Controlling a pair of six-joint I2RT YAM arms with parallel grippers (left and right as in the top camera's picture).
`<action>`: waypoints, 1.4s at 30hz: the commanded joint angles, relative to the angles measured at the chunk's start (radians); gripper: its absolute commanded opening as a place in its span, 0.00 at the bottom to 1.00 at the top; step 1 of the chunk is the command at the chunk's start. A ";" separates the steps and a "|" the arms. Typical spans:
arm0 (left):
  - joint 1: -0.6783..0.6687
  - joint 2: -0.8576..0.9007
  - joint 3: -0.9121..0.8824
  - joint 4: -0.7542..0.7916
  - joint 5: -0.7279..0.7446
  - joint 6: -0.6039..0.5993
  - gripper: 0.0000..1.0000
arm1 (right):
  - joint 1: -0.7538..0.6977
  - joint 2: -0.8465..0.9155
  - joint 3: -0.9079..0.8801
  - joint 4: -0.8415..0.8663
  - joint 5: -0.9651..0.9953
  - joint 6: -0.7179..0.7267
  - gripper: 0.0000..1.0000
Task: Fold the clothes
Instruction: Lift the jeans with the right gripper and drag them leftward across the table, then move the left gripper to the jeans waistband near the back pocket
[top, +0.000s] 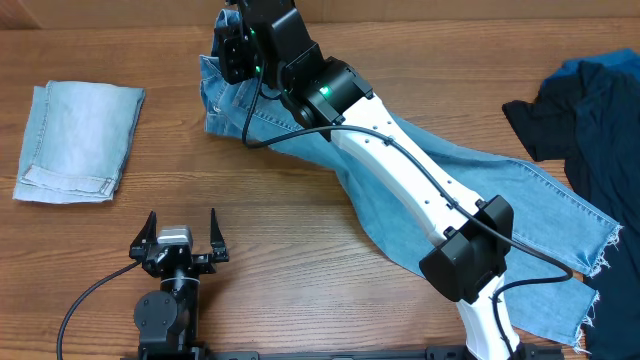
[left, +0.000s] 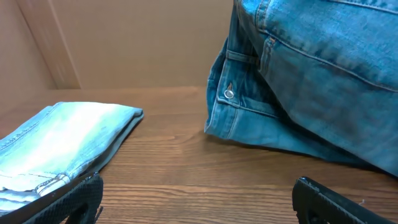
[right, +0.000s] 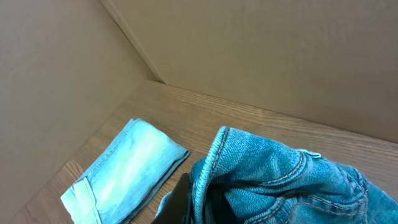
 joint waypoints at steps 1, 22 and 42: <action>0.005 -0.008 -0.004 0.004 -0.001 -0.010 1.00 | 0.037 0.006 0.029 0.023 -0.001 0.014 0.04; 0.005 -0.008 -0.004 0.004 -0.001 -0.010 1.00 | -0.053 -0.212 0.032 -0.285 0.080 -0.038 1.00; 0.005 0.012 0.115 0.092 0.216 -0.036 1.00 | -0.587 -0.275 0.031 -1.001 0.022 -0.001 0.77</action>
